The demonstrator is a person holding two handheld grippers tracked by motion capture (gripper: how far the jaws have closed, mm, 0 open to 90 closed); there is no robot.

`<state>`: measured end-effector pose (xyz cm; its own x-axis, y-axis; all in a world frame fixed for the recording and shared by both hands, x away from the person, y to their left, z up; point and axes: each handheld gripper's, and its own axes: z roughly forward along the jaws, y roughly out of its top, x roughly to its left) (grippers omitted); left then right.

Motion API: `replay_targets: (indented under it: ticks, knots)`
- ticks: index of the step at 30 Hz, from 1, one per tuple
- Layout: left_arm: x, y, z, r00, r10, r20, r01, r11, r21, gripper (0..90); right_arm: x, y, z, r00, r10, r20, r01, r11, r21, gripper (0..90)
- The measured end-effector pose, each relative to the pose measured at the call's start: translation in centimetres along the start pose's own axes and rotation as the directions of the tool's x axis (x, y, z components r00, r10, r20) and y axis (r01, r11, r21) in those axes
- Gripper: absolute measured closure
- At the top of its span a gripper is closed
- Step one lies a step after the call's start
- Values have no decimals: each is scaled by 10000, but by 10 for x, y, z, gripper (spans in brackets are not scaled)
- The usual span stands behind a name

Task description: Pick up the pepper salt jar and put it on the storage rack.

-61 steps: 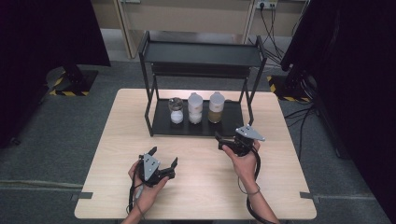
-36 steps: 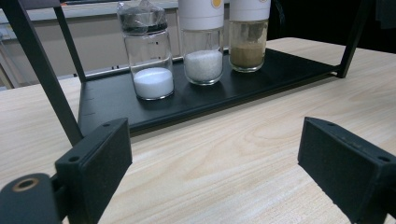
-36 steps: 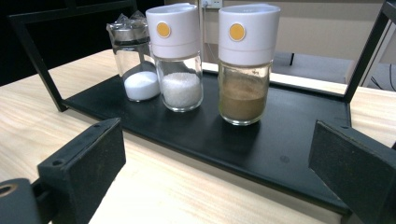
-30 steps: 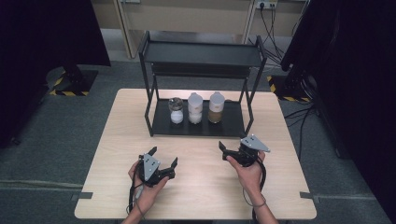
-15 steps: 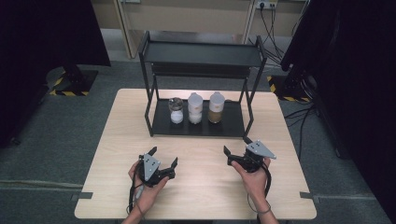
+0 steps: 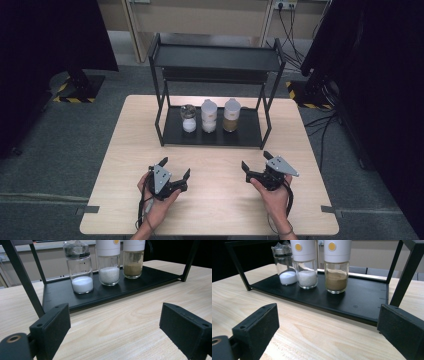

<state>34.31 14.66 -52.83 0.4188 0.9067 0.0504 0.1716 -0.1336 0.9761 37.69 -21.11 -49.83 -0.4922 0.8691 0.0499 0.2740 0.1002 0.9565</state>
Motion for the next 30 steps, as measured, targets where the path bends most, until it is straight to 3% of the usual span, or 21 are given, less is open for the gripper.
replay_targets:
  ticks: [30]
  knots:
    - [0, 0, 0, 10000, -2, -9, 2, 10000, -20, 94, 0, -8, -22, 10000, -90, -9, 89, 9999, -97, 41]
